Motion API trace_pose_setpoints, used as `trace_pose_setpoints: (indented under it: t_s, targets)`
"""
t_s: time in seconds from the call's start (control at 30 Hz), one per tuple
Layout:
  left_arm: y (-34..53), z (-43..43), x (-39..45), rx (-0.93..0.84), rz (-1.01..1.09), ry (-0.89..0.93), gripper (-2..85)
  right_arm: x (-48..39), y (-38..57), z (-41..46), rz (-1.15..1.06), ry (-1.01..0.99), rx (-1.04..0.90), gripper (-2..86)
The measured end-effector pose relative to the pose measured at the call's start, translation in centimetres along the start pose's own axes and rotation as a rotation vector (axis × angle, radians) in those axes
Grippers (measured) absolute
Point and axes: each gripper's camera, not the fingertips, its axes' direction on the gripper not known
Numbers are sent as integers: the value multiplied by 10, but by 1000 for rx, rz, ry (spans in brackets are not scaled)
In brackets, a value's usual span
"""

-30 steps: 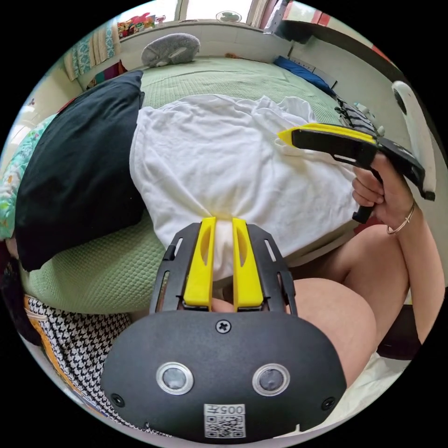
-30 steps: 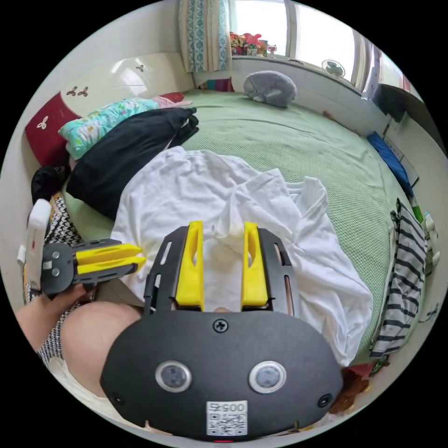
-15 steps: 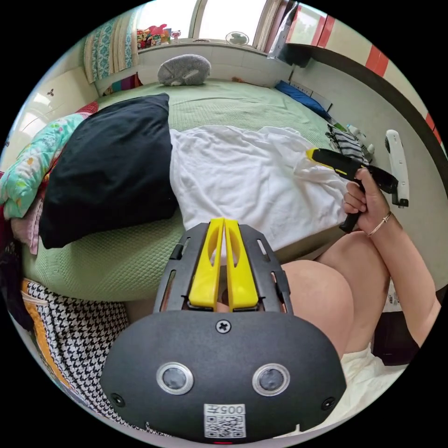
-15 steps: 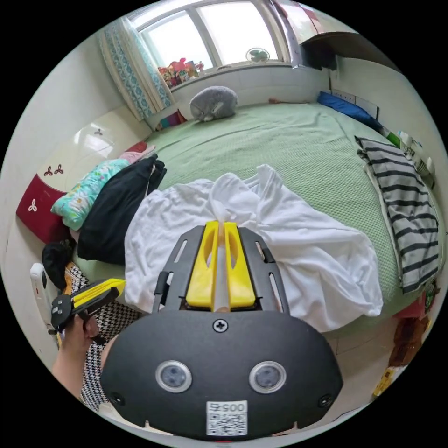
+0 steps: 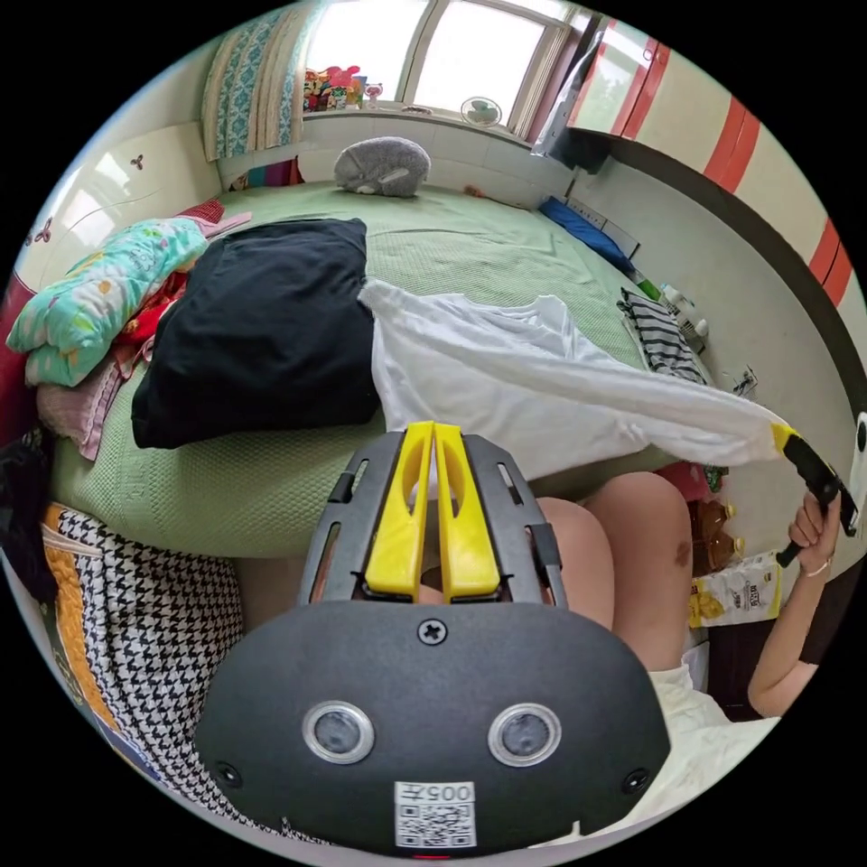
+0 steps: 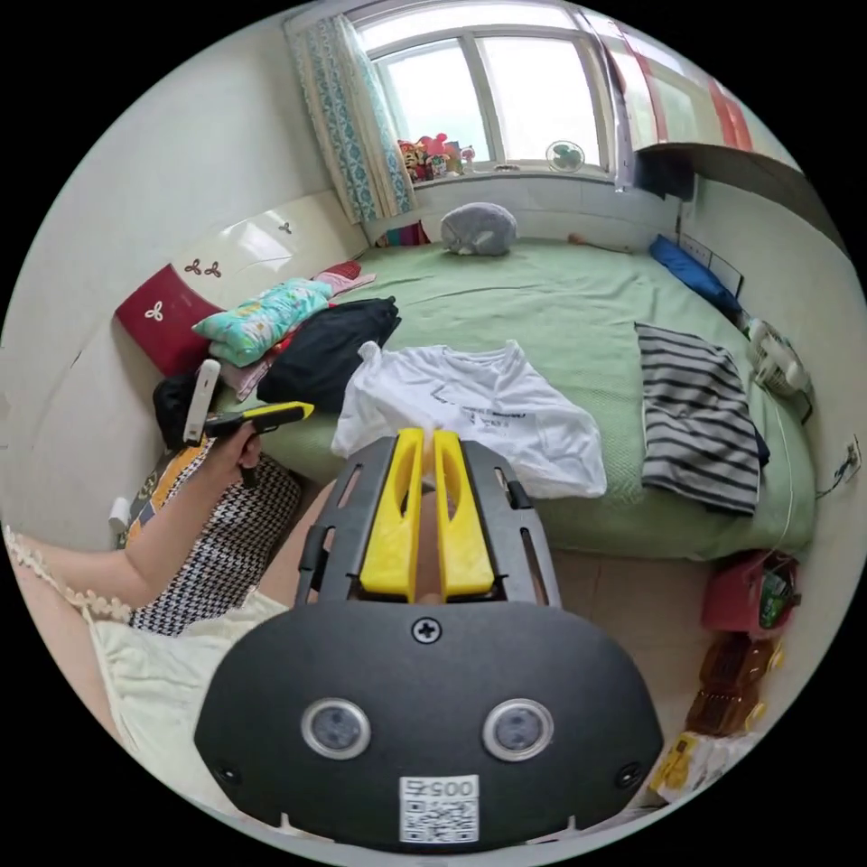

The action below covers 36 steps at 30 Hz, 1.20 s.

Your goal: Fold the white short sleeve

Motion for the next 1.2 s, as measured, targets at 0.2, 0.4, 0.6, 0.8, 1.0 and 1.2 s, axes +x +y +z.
trace_pose_setpoints:
  t_s: [0.2, 0.4, 0.6, 0.8, 1.0, 1.2]
  targets:
    - [-5, -9, -1, -15, -6, -26, 35, 20, 61, -52, 144, 98, -14, -14]
    - [-15, 11, 6, -71, 37, 160, 129, 34, 76, -45, 221, 138, -108, -15]
    - [-43, 39, 32, -125, 126, 29, 139, 8, 60, -29, 134, 190, -127, -14]
    - [-58, 79, 50, -274, 152, -66, 47, -10, 55, -22, 88, 231, -137, -13]
    - [-49, 53, 72, -234, 264, -77, 35, -4, 59, -18, 148, 216, -145, -14]
    - [-36, -18, 66, -220, 343, 23, 33, -10, 54, -33, 126, 236, -109, -14]
